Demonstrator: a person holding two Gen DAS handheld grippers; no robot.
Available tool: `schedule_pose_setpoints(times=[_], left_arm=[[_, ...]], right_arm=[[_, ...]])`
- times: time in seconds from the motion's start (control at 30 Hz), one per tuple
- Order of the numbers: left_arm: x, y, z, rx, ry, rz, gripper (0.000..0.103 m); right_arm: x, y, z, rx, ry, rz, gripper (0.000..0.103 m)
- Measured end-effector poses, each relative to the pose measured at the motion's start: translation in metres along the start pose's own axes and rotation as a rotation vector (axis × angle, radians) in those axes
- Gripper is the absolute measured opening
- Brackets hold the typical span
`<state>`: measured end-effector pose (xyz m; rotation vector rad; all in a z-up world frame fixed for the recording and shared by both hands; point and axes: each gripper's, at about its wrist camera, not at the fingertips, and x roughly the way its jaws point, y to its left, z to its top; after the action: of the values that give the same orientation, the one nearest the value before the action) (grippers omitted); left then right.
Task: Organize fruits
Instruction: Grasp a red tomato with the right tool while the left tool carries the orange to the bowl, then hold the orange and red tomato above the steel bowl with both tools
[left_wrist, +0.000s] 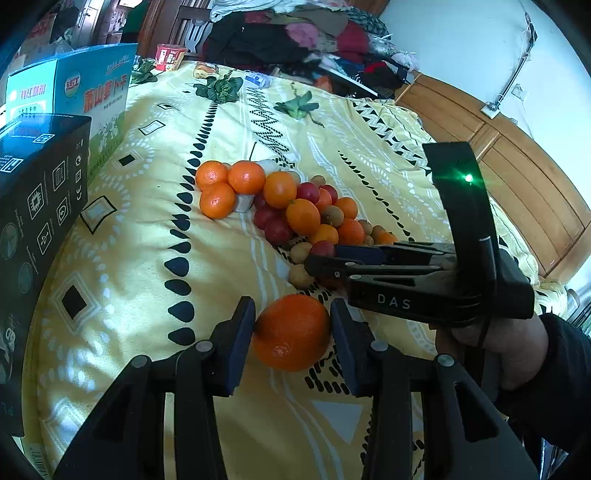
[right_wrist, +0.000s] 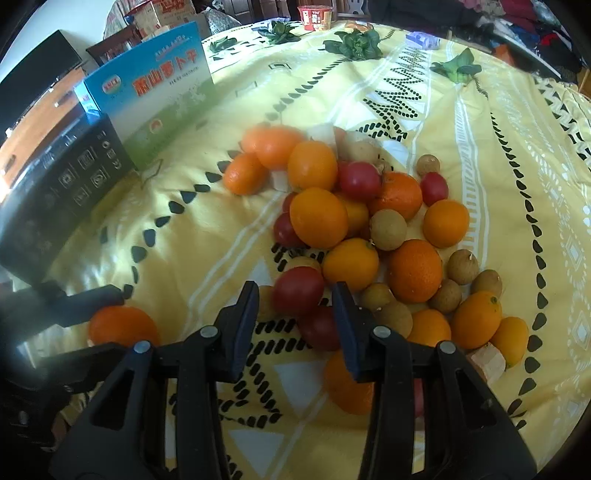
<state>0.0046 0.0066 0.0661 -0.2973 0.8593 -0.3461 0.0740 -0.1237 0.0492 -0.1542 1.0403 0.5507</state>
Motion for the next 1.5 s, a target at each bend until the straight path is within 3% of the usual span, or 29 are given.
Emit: schedule_pose_setpoints(times=[0.07, 0.37, 0.53, 0.67, 0.9, 1.13, 1.3, 1.5], left_arm=[[-0.001, 0.001, 0.0, -0.001, -0.001, 0.003, 0.043], [-0.021, 0.002, 0.009, 0.0, -0.037, 0.015, 0.043], [-0.059, 0.002, 0.023, 0.007, -0.119, 0.039, 0.043], [-0.103, 0.009, 0.036, 0.011, -0.208, 0.106, 0.043], [-0.201, 0.052, 0.049, -0.032, -0.381, 0.222, 0.043], [-0.299, 0.128, 0.033, -0.165, -0.5, 0.388, 0.043], [-0.344, 0.188, 0.006, -0.292, -0.535, 0.492, 0.043], [-0.364, 0.241, -0.028, -0.4, -0.507, 0.586, 0.043]], right_arm=[[0.0, -0.001, -0.002, 0.006, -0.01, -0.002, 0.031], [-0.029, 0.008, -0.002, 0.002, -0.075, 0.008, 0.031], [-0.069, 0.025, 0.006, -0.005, -0.156, 0.015, 0.031], [-0.104, 0.049, 0.022, -0.024, -0.233, 0.039, 0.031], [-0.151, 0.131, 0.056, -0.143, -0.349, 0.131, 0.031], [-0.156, 0.227, 0.08, -0.252, -0.371, 0.26, 0.031], [-0.147, 0.301, 0.095, -0.338, -0.349, 0.36, 0.031], [-0.119, 0.382, 0.098, -0.407, -0.265, 0.474, 0.031]])
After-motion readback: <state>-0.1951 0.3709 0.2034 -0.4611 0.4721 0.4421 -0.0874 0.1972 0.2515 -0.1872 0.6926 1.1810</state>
